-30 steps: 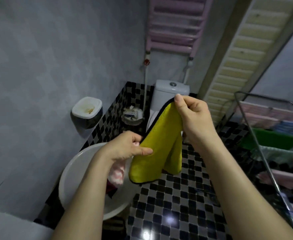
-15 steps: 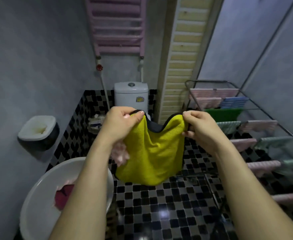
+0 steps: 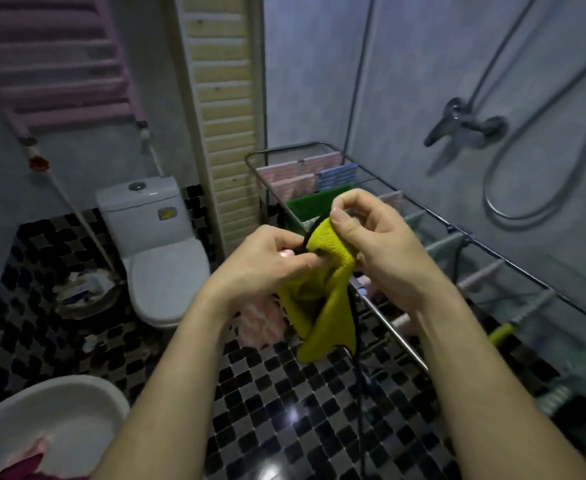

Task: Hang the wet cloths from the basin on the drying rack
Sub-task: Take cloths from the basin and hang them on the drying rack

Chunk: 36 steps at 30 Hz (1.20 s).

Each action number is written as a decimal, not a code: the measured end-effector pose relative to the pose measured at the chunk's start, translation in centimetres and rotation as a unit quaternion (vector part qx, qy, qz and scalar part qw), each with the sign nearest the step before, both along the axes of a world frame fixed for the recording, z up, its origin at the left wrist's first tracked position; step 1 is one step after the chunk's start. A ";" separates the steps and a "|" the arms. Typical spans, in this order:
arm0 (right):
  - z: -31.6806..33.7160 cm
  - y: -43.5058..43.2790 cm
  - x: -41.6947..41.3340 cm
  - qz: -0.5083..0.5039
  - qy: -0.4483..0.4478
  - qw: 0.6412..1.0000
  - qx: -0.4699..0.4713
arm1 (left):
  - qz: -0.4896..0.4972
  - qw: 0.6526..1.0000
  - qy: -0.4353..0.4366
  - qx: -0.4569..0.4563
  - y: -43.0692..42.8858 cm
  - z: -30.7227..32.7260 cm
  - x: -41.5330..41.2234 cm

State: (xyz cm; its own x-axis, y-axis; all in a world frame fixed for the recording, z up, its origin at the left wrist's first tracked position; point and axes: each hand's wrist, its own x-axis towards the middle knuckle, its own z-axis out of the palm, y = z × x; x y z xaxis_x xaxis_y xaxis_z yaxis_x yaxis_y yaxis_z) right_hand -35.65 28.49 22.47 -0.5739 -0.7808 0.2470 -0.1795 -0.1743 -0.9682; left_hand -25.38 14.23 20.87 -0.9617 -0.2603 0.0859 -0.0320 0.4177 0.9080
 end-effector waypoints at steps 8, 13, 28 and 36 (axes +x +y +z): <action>-1.0 12.7 -3.9 0.038 -0.027 0.994 0.102 | -0.075 0.976 0.144 0.148 9.5 3.3 -5.0; -3.6 23.1 -5.3 0.000 -0.102 0.985 0.136 | -0.148 0.948 0.151 0.238 18.3 3.2 -9.5; -6.2 33.9 -5.0 -0.401 0.008 0.890 0.216 | -0.302 0.949 -0.094 -0.002 27.0 -3.3 -17.5; -4.5 36.2 -3.0 -0.370 0.090 0.821 0.426 | -0.349 0.936 0.043 0.003 31.2 -5.6 -18.9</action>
State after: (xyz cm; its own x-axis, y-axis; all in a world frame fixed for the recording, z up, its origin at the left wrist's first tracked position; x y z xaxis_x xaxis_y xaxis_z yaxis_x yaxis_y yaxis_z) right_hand -38.64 64.67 17.98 -0.9830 -0.1678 -0.0745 -0.0843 0.7729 -0.6289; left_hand -44.27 45.41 15.29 -0.8878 0.4274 0.1709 0.3193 0.3043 0.8975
